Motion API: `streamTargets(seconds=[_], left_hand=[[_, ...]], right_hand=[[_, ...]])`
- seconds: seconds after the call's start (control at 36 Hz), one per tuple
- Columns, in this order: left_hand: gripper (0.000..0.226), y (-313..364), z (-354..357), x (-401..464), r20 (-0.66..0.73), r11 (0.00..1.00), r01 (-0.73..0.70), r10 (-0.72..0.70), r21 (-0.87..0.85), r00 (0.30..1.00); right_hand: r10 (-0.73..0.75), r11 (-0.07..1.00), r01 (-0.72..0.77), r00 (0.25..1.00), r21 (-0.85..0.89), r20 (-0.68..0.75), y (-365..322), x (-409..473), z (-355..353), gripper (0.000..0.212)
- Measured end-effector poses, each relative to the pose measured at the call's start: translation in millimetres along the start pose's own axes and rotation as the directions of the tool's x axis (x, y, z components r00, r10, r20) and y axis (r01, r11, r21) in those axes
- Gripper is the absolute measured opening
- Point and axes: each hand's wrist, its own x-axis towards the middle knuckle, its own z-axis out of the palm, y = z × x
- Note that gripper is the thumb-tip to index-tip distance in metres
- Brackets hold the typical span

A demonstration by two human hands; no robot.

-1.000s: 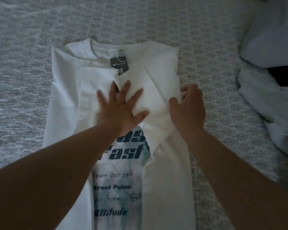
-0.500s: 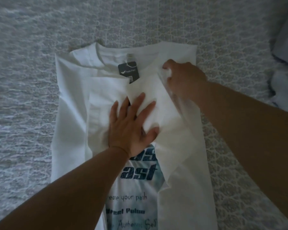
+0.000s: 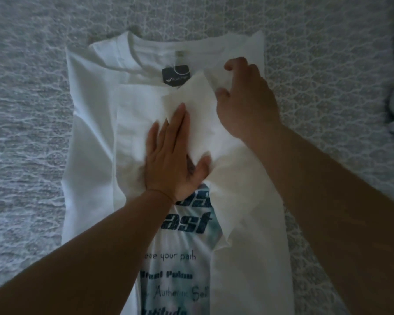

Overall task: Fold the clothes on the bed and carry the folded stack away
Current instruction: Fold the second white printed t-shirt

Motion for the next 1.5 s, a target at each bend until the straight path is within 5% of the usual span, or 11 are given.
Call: streamTargets(seconds=[0.06, 0.22, 0.36, 0.56, 0.67, 0.97, 1.11, 1.17, 1.25, 1.5], left_hand=[[0.083, 2, -1, 0, 0.016, 1.0, -0.002, 0.002, -0.006, 1.0], [0.079, 2, -1, 0, 0.004, 0.999, -0.019, 0.019, 0.031, 1.0], [0.078, 1, -4, 1, 0.047, 0.992, -0.021, 0.015, 0.122, 0.999], [0.064, 6, -12, -11, 0.228, 0.976, -0.009, -0.042, 0.219, 0.973], [0.068, 21, -27, -87, 0.318, 0.963, 0.014, -0.102, 0.268, 0.943], [0.058, 62, -78, -372, 0.379, 0.996, -0.057, 0.028, 0.065, 0.925], [0.06, 77, -96, -390, 0.142, 0.97, 0.236, -0.227, -0.052, 0.964], [0.061, 79, -101, -395, 0.12, 0.892, 0.437, -0.425, -0.11, 0.897], [0.064, 80, -107, -395, 0.283, 0.796, 0.6, -0.558, -0.084, 0.78], [0.064, 53, -122, -417, 0.376, 0.862, 0.507, -0.464, -0.017, 0.802]], right_hand=[[0.029, 1.0, -0.029, 0.999, -0.003, -0.046, -4, -23, 3, 0.053], [-0.024, 0.96, 0.057, 0.992, -0.276, 0.122, 22, -88, 41, 0.059], [-0.045, 0.972, 0.04, 0.999, -0.232, -0.017, 27, -89, 51, 0.056], [0.026, 0.977, -0.027, 1.0, -0.212, -0.006, 36, -163, 47, 0.055], [0.1, 0.968, -0.091, 0.995, -0.232, 0.025, 31, -241, 51, 0.056], [0.312, 0.946, -0.298, 0.945, -0.13, 0.1, -25, -424, 63, 0.069], [0.387, 0.919, -0.365, 0.908, -0.15, 0.16, -30, -465, 55, 0.068], [0.381, 0.92, -0.358, 0.911, -0.16, 0.156, -29, -476, 48, 0.055], [0.433, 0.897, -0.395, 0.877, -0.197, 0.211, -28, -491, 38, 0.042], [0.386, 0.921, -0.383, 0.871, -0.074, 0.302, -24, -528, 29, 0.038]])
